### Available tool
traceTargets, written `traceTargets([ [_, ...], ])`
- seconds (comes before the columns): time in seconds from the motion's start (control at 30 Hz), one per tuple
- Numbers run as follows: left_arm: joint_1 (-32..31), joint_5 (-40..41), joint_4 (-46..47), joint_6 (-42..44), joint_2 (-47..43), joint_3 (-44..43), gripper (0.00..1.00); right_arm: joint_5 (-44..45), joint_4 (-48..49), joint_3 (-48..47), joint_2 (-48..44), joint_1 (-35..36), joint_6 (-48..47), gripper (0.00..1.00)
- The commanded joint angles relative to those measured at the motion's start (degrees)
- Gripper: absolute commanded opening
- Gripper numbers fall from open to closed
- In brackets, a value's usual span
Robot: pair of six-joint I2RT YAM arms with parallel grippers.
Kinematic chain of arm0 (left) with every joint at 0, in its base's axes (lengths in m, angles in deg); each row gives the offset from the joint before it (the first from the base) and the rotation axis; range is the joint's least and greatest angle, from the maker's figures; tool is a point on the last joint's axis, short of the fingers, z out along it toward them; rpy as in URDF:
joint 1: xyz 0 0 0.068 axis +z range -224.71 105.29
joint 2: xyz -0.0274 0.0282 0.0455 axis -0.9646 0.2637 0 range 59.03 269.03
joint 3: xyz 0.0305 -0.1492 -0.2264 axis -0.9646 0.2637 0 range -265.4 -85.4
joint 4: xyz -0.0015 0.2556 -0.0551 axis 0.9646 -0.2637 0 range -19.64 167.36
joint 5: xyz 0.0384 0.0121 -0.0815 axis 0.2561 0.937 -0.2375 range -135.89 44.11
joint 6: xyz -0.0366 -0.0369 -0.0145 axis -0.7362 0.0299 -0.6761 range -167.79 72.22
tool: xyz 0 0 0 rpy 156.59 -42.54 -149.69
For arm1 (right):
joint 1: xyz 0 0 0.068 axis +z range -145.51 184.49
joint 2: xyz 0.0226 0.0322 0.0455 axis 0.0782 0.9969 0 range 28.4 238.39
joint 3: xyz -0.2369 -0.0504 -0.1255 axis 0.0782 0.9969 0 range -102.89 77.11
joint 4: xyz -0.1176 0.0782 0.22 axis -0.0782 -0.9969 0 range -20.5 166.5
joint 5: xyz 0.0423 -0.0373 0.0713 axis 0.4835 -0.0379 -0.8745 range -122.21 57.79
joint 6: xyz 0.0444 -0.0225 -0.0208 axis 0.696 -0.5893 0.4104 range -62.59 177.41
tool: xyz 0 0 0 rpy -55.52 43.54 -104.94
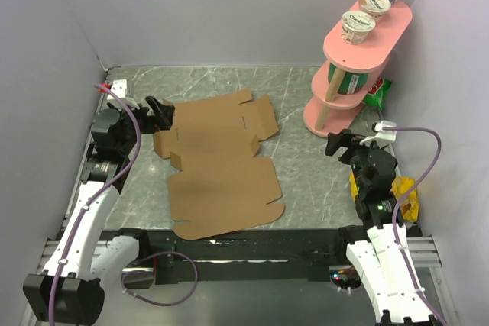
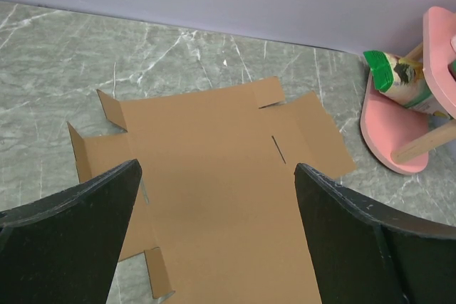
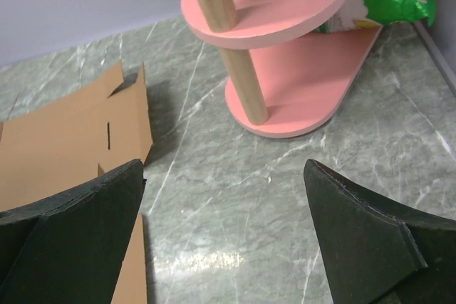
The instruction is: Fold the paper box
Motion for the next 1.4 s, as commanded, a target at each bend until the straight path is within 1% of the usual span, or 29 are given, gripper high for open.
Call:
traceTargets([
  [0.0,-0.13,0.05,0.08,-0.84,1.55,-2.74,0.96,-3.53,-0.01,-4.17,1.37,0.14,-2.39,1.00],
  [0.1,-0.13,0.23,-0.36,-0.49,1.99,-3.10,0.96,-6.95,0.16,-4.79,1.99,0.23,-3.45,1.00],
  [0.2,-0.13,-1.61,0.95,0.29,1.12,-2.05,0.96,-9.23,0.34,-5.31,2.52,0.40,-3.45,1.00],
  [0.27,-0.22,-2.93,1.83,0.65,0.50,-1.61,0.96,-9.68,0.60,-5.75,3.22,1.80,-3.97,1.00],
  [0.33,-0.13,-3.55,2.19,0.91,-0.20,-0.99,0.96,-8.20,-0.01,-6.37,4.35,3.38,-5.20,1.00],
  [0.4,0.04,-1.89,2.19,0.39,0.05,-0.46,0.96,-5.65,-1.32,-8.30,5.67,8.56,-6.61,1.00],
  [0.43,0.31,-1.36,0.97,-0.57,0.67,-0.73,0.96,-0.94,-1.85,-9.09,7.68,10.93,-6.87,1.00],
  [0.47,0.83,-2.22,0.61,-0.93,1.37,-1.25,0.96,0.67,-2.20,-11.01,9.01,15.65,-6.88,1.00],
  [0.5,2.32,-3.19,0.34,-1.19,2.94,-1.52,0.96,1.65,-2.90,-12.16,10.59,17.52,-6.96,0.99],
  [0.53,3.38,-4.42,-0.09,-1.98,3.83,-1.69,0.96,2.88,-3.35,-13.47,14.52,19.63,-6.97,0.99],
  [0.57,4.87,-6.52,-0.53,-2.68,4.88,-2.39,0.96,3.32,-4.13,-16.88,16.91,21.30,-6.70,0.99],
  [0.6,8.80,-8.10,-0.80,-3.39,6.98,-2.75,0.96,2.81,-5.71,-19.26,19.63,22.89,-5.40,0.98],
  [0.63,10.66,-8.90,-0.98,-4.79,7.87,-2.75,0.96,1.49,-8.68,-21.64,25.40,23.08,-4.69,0.97],
  [0.67,12.33,-9.35,-1.24,-5.23,8.58,-3.01,0.96,-0.69,-10.45,-26.45,28.33,23.08,-4.07,0.96],
  [0.7,14.61,-9.00,-1.42,-5.33,9.80,-3.10,0.96,-1.06,-11.43,-28.50,31.14,22.99,-3.02,0.96],
  [0.8,16.57,-6.11,-5.62,-3.31,14.02,-4.76,0.96,-2.82,-14.24,-35.79,43.60,22.90,-3.01,0.96],
  [0.83,16.66,-5.75,-6.68,-2.26,15.51,-5.29,0.96,-3.17,-15.64,-39.29,46.00,22.99,-3.01,0.96],
  [0.9,17.01,-6.62,-9.23,-1.73,20.61,-6.96,0.96,-4.83,-16.35,-42.39,51.70,22.99,-2.66,0.96],
  [0.97,17.10,-6.71,-10.90,-0.85,25.60,-8.28,0.96,-5.20,-16.71,-45.56,54.71,22.99,-2.31,0.96],
  [1.03,17.27,-4.62,-12.66,0.12,28.70,-9.86,0.96,-6.16,-16.36,-46.62,57.53,22.99,-2.13,0.96],
  [1.1,17.36,-3.99,-12.32,0.21,31.86,-9.96,0.96,-7.04,-14.87,-46.62,59.20,22.99,-1.34,0.96],
  [1.23,17.36,-6.19,-11.88,0.30,37.57,-10.83,0.99,-6.26,-13.63,-46.88,62.63,22.90,-1.08,0.96],
  [1.27,17.36,-7.14,-11.53,0.21,40.02,-11.01,0.97,-6.34,-13.55,-47.23,63.42,22.82,-1.34,0.96],
  [1.33,17.10,-10.04,-9.60,-0.31,42.41,-11.54,0.88,-6.78,-14.25,-48.20,65.27,22.73,-1.60,0.96],
  [1.37,16.84,-13.19,-9.07,-0.49,44.60,-11.71,0.85,-7.13,-14.42,-48.38,65.62,22.73,-1.69,0.96],
])
